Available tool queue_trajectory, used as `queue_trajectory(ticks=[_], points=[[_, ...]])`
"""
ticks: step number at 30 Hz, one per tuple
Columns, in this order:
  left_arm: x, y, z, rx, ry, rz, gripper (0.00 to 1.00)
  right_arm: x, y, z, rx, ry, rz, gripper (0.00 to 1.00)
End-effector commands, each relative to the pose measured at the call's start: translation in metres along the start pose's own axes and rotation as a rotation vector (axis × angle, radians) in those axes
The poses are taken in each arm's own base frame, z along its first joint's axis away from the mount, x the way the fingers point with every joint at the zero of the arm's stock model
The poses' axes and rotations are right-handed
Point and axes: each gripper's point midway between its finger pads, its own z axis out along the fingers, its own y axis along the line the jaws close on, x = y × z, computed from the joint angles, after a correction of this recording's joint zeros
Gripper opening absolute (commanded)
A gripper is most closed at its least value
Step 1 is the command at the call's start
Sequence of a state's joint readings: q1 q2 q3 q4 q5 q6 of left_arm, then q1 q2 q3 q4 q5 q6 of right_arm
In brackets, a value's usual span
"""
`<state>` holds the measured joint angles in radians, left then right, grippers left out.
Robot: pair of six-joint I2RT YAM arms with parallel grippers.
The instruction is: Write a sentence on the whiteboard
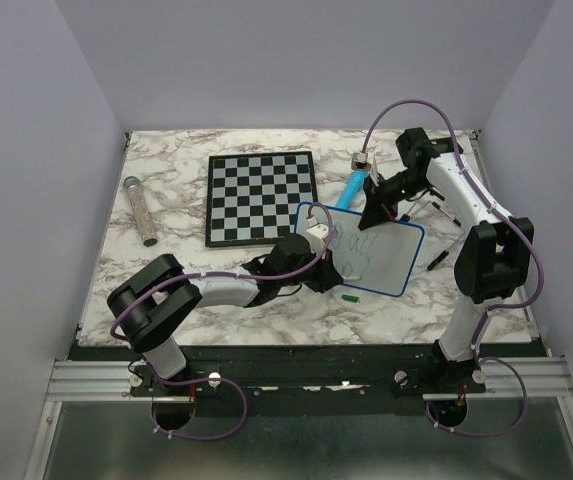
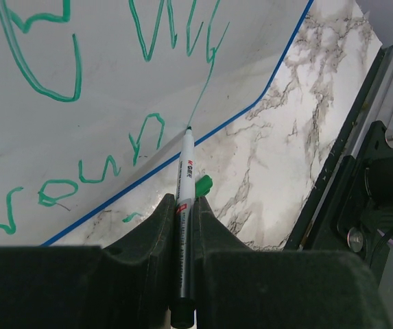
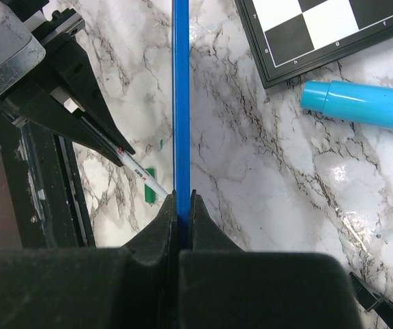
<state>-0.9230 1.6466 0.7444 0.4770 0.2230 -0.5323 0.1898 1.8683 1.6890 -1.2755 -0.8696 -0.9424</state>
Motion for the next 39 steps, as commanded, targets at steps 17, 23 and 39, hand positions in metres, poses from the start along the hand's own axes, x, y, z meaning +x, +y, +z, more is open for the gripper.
queue_trajectory(ticks=[17, 23, 39], points=[[-0.05, -0.014, -0.007, 0.042, -0.138, 0.004, 0.0, 0.001, 0.003, 0.003, -0.026, -0.003, 0.004, 0.01], [-0.052, -0.011, -0.011, 0.034, -0.157, -0.003, 0.0, 0.001, 0.003, 0.003, -0.027, -0.002, 0.006, 0.0], [-0.018, 0.017, -0.02, -0.071, -0.064, -0.014, 0.0, 0.002, 0.003, 0.003, -0.026, -0.001, 0.006, 0.01]])
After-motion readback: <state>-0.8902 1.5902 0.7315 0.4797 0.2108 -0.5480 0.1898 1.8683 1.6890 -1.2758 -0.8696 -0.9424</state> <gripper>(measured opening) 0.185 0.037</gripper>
